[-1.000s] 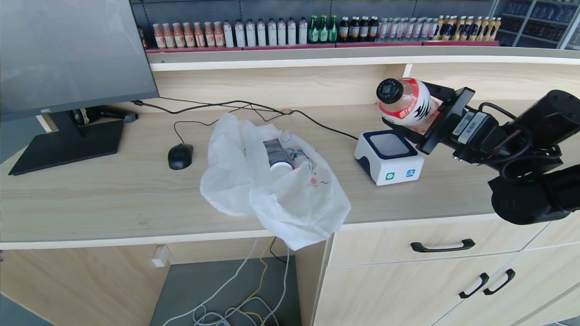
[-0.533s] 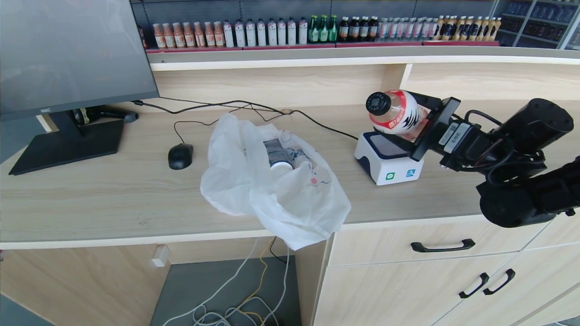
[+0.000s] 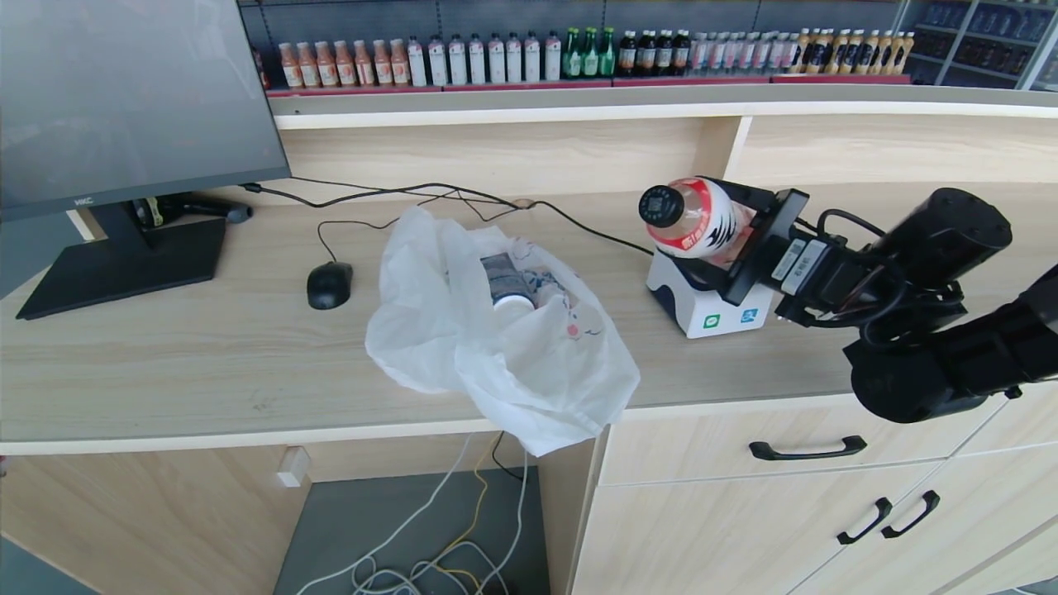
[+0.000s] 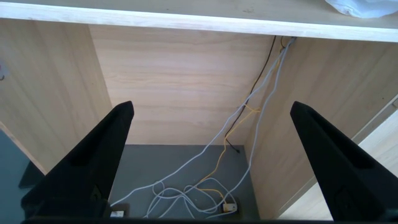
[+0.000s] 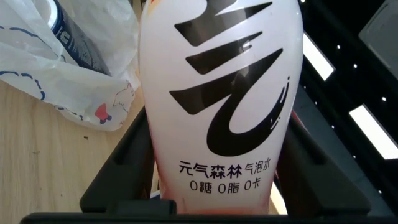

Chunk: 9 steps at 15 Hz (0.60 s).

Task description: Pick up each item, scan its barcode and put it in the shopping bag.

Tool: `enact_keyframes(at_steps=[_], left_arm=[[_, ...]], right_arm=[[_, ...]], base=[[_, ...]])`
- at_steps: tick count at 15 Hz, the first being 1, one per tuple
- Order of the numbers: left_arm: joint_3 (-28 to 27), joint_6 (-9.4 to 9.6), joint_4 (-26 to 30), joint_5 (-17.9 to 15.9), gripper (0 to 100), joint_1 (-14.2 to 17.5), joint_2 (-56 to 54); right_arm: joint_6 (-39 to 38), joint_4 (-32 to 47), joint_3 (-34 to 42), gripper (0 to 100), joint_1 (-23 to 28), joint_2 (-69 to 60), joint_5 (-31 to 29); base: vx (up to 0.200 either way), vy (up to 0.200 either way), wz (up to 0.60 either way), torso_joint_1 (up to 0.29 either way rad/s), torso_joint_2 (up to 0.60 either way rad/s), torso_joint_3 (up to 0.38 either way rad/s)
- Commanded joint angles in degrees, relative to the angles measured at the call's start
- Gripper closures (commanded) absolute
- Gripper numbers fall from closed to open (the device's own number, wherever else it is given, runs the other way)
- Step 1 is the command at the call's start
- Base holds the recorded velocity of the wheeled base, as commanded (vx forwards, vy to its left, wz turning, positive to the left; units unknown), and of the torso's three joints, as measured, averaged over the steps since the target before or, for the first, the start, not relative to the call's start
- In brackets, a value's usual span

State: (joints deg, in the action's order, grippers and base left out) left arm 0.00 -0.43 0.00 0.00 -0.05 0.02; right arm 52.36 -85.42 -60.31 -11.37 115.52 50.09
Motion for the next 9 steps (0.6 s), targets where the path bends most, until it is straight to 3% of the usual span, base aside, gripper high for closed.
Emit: enact_keyframes(at_steps=[1,9], left_arm=[[0.0,-0.01,0.0,0.0,0,0.0,0.0],[0.0,-0.01,0.0,0.0,0,0.0,0.0]], right_arm=[[0.1,0.0,0.0,100,0.0,0.2,0.0],[0.5,0.0,-0.4,100,-0.1,0.1,-0.1]], base=[[0.000,0.000,0.00,0.000,0.00,0.000],[0.000,0.000,0.00,0.000,0.00,0.000]])
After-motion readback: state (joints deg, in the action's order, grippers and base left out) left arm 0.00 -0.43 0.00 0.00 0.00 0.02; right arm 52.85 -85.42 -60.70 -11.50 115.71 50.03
